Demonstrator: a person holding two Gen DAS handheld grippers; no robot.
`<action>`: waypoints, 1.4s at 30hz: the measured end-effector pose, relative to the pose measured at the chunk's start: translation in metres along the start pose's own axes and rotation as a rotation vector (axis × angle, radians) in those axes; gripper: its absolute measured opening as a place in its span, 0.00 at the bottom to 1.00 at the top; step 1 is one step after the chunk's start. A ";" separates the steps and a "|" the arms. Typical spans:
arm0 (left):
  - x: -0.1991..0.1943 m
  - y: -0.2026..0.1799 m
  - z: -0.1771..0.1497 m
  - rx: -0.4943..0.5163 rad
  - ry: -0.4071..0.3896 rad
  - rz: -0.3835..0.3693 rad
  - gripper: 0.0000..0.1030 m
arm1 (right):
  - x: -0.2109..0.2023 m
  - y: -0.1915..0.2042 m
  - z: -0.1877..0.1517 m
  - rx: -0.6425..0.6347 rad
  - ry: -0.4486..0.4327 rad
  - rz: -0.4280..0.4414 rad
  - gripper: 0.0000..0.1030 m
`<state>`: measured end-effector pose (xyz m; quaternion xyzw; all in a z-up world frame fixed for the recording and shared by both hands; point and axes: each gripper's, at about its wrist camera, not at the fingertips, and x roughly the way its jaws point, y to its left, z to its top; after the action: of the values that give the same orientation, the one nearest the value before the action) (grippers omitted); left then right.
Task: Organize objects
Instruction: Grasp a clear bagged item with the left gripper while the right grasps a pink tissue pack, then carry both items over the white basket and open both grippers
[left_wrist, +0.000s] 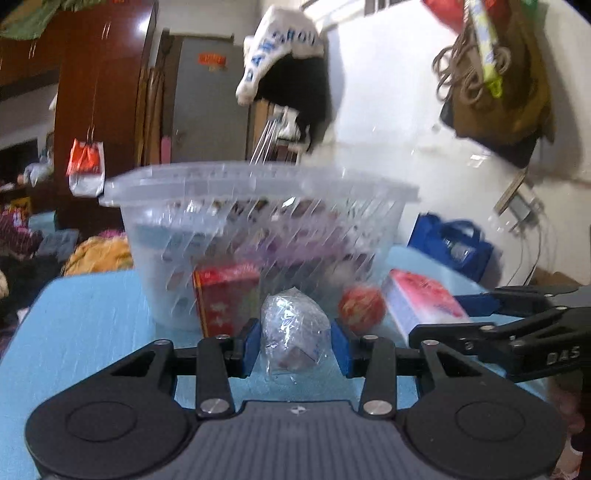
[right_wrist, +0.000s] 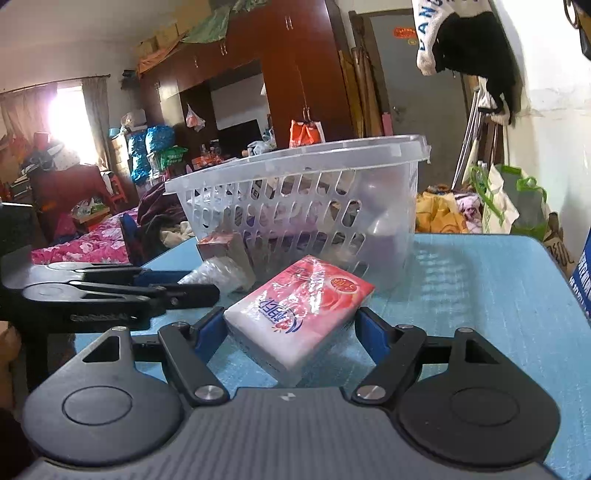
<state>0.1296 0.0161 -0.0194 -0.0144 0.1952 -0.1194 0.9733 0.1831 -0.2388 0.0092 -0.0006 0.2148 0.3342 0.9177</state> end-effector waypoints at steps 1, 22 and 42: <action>-0.003 -0.002 -0.001 0.009 -0.014 -0.002 0.44 | -0.001 0.001 0.000 -0.006 -0.008 0.000 0.76; -0.016 0.000 0.000 0.009 -0.111 0.008 0.44 | -0.016 0.012 -0.003 -0.092 -0.135 -0.021 0.75; -0.069 0.022 0.019 -0.082 -0.415 -0.016 0.44 | -0.045 0.035 0.028 -0.175 -0.272 -0.020 0.74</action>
<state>0.0806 0.0539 0.0228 -0.0796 -0.0047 -0.1136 0.9903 0.1415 -0.2354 0.0573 -0.0375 0.0583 0.3394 0.9381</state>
